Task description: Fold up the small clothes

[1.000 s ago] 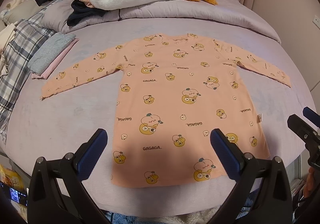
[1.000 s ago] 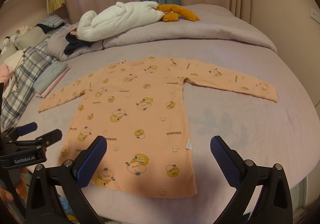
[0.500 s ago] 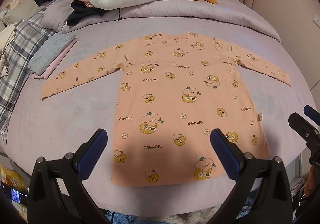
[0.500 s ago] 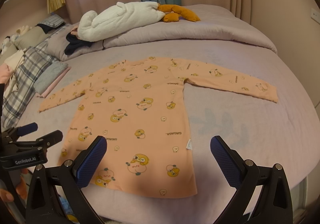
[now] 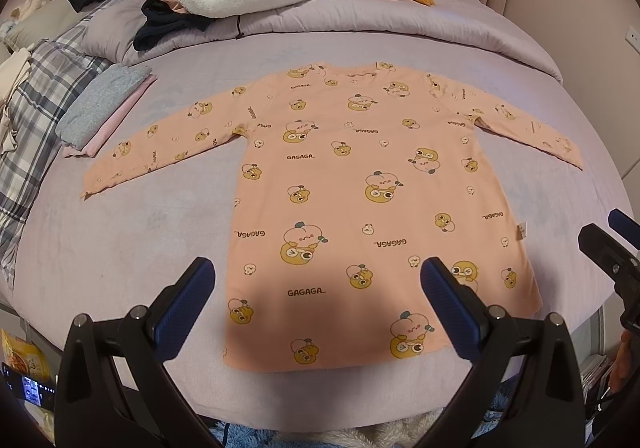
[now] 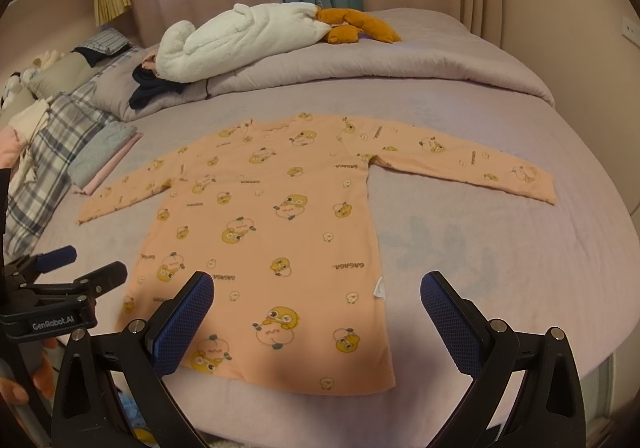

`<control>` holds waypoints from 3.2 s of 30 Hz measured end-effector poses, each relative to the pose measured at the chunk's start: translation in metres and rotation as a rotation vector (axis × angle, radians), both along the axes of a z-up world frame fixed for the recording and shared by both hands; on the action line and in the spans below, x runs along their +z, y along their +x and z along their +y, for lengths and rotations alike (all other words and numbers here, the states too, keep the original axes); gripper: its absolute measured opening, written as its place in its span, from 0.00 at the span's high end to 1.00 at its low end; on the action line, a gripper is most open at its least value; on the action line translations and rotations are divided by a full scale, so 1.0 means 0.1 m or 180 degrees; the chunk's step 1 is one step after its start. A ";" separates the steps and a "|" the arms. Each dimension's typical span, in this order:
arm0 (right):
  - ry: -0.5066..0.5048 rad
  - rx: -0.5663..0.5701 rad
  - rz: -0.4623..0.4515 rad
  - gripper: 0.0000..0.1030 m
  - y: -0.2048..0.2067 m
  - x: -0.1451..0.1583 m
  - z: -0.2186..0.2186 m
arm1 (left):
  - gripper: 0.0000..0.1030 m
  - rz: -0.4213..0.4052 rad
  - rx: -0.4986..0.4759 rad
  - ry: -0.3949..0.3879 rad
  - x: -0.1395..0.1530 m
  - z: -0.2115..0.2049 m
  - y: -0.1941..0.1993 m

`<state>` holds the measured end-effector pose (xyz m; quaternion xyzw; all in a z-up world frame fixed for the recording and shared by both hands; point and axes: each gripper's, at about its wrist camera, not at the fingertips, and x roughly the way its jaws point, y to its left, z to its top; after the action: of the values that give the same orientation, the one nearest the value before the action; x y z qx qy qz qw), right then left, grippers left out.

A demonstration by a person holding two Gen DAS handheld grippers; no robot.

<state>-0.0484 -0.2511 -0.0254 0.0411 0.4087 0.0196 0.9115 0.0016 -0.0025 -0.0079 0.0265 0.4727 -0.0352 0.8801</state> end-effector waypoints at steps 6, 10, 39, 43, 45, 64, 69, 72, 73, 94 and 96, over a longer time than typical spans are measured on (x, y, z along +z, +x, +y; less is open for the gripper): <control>-0.0001 -0.0001 0.0001 0.01 0.00 0.00 0.00 | 0.00 0.0013 -0.0008 0.0011 -0.01 0.00 -0.01; 0.0018 -0.0008 0.0006 0.01 -0.02 -0.02 0.00 | 0.00 0.0024 -0.0009 0.0025 -0.01 -0.02 0.01; 0.2225 -0.0765 0.0152 0.01 0.26 -0.85 -1.63 | 0.00 0.0505 0.0482 -0.1861 -0.66 0.52 0.66; 0.2084 -0.1243 -0.0021 0.01 0.34 -0.86 -2.08 | 0.00 0.0384 0.0542 -0.1934 -0.65 0.56 0.79; 0.2078 -0.1375 -0.0108 0.01 0.41 -0.87 -2.26 | 0.00 0.0369 0.0566 -0.1904 -0.67 0.60 0.87; 0.2694 -0.2437 -0.0418 0.89 0.96 -1.25 -3.28 | 0.00 0.0580 0.0678 -0.1319 -0.91 0.63 1.32; 0.2349 -0.2122 -0.0384 0.92 1.12 -0.85 -2.99 | 0.00 0.0552 0.0697 -0.1253 -0.89 0.70 1.33; 0.1978 -0.1624 -0.0445 0.92 1.32 -0.34 -2.51 | 0.00 0.0518 0.0725 -0.1268 -0.87 0.79 1.29; 0.1879 -0.1483 -0.0461 0.92 1.39 -0.17 -2.34 | 0.00 0.0497 0.0733 -0.1272 -0.85 0.82 1.28; -0.0396 0.1017 -0.0135 0.92 2.42 -0.09 2.16 | 0.00 0.0309 0.1300 -0.1312 -0.84 1.88 0.85; -0.0643 0.1104 -0.0057 0.92 2.42 -0.29 2.35 | 0.00 0.0315 0.1345 -0.1312 -0.86 1.95 0.85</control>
<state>0.1932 -0.0164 -0.0543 -0.1218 0.4015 0.1356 0.8976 0.0862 0.1923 -0.0935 -0.2536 0.4929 0.0523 0.8307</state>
